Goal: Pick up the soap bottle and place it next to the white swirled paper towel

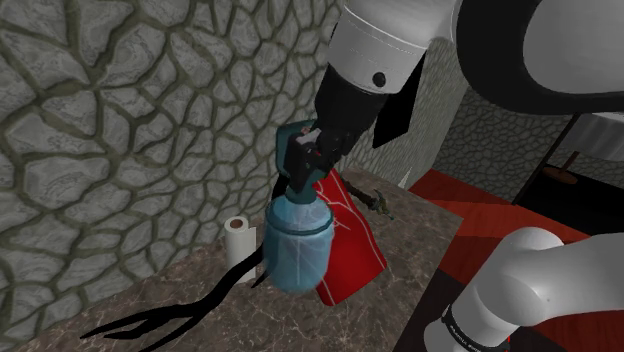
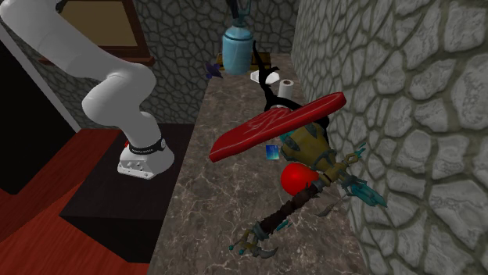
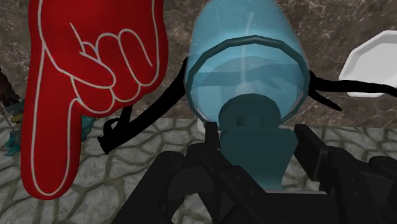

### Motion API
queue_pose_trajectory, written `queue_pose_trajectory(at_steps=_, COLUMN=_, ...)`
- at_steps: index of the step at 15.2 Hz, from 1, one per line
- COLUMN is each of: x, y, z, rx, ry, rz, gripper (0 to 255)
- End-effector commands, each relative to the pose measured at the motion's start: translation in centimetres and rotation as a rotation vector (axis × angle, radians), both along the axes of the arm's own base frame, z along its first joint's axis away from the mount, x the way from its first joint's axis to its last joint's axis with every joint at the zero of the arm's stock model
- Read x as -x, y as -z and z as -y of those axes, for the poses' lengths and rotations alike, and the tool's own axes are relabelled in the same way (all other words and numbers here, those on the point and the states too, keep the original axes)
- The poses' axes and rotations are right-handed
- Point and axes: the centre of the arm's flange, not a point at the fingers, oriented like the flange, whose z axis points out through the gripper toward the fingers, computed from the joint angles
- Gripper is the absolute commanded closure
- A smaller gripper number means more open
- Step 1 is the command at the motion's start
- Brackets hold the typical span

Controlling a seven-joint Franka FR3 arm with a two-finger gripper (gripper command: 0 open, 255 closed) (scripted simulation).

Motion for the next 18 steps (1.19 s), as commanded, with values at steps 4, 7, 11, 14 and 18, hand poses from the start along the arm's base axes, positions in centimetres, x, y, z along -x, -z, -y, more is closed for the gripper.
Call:
queue_pose_trajectory(at_steps=4, x=0.0, y=2.6, z=-0.1, rx=0.0, ry=0.0, rz=0.001, gripper=255)
queue_pose_trajectory(at_steps=7, x=0.0, y=4.2, z=-0.1, rx=0.0, ry=0.0, rz=0.001, gripper=255)
queue_pose_trajectory(at_steps=11, x=0.0, y=6.3, z=-0.1, rx=0.0, ry=0.0, rz=0.001, gripper=255)
queue_pose_trajectory(at_steps=14, x=0.0, y=7.9, z=-0.1, rx=0.0, ry=0.0, rz=0.001, gripper=255)
queue_pose_trajectory(at_steps=18, x=0.0, y=10.0, z=-0.1, rx=0.0, ry=0.0, rz=0.001, gripper=255)
